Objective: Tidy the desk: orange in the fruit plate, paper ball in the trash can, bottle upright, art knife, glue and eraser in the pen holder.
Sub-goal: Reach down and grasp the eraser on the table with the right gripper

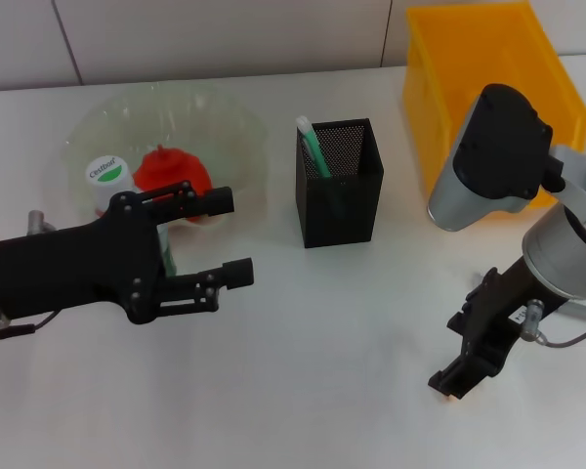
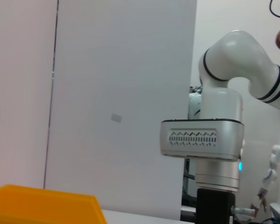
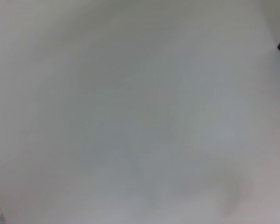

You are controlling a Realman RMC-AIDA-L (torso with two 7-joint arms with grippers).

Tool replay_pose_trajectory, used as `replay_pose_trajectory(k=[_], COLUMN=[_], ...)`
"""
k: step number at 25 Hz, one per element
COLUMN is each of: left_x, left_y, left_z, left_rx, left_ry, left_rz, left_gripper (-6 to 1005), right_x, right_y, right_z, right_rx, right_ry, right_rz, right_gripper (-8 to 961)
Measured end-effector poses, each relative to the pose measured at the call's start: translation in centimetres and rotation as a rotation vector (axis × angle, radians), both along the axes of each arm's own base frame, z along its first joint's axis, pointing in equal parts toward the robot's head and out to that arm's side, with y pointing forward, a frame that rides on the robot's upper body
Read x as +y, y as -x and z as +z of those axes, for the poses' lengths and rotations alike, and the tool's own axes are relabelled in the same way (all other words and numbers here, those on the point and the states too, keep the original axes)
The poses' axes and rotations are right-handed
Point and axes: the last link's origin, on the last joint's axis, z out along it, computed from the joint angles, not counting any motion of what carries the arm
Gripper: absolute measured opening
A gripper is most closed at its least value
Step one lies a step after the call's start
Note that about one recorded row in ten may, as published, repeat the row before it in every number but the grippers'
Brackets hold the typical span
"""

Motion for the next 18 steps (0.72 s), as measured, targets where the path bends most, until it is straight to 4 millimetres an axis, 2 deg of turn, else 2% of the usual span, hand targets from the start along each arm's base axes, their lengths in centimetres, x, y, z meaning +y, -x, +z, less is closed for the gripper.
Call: replay_pose_trajectory(k=[3, 18], left_x=[0.1, 0.3], left_y=[0.0, -0.1], left_z=[-0.6, -0.7], left_rx=[0.004, 0.005], left_ry=[-0.013, -0.025], left_rz=[0.01, 0.012], left_gripper=[787, 787], right_x=[0.0, 0.3], right_y=[-0.2, -1.4], right_z=[-0.1, -1.0], right_rx=[-0.004, -0.082], right_ry=[0.006, 0.013], right_rz=[-0.008, -0.03], right_gripper=[763, 760])
